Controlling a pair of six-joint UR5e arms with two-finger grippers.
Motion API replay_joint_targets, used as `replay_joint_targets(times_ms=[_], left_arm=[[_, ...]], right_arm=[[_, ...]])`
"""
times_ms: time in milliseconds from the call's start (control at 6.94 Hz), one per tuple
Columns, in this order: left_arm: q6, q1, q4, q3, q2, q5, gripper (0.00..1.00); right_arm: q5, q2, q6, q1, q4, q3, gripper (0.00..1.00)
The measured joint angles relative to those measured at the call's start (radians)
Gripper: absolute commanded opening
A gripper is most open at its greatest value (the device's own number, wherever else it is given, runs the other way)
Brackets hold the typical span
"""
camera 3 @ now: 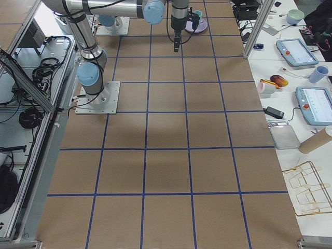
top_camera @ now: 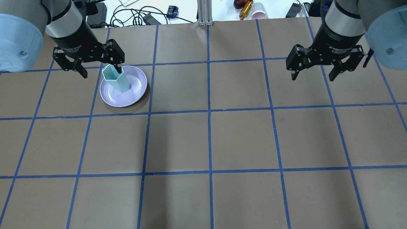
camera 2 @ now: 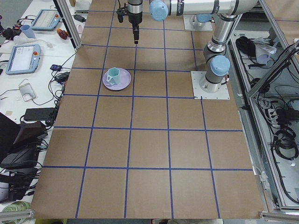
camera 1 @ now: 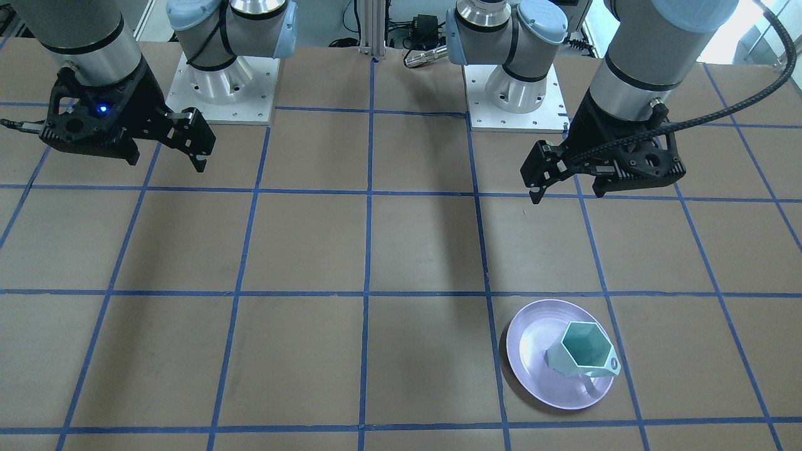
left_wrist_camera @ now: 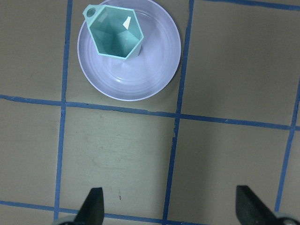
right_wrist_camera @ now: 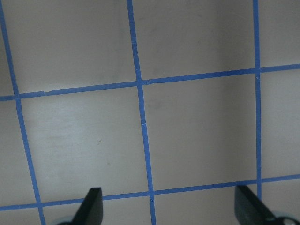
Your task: Flip cup and place on plate
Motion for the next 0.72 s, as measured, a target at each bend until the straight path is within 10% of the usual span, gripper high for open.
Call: replay_joint_targets(times_ms=[721], left_arm=[[0.003, 0.003, 0.001, -0.010, 0.003, -0.003, 1.00]], right_arm=[[-0.001, 0.000, 0.000, 0.000, 0.000, 0.000, 1.00]])
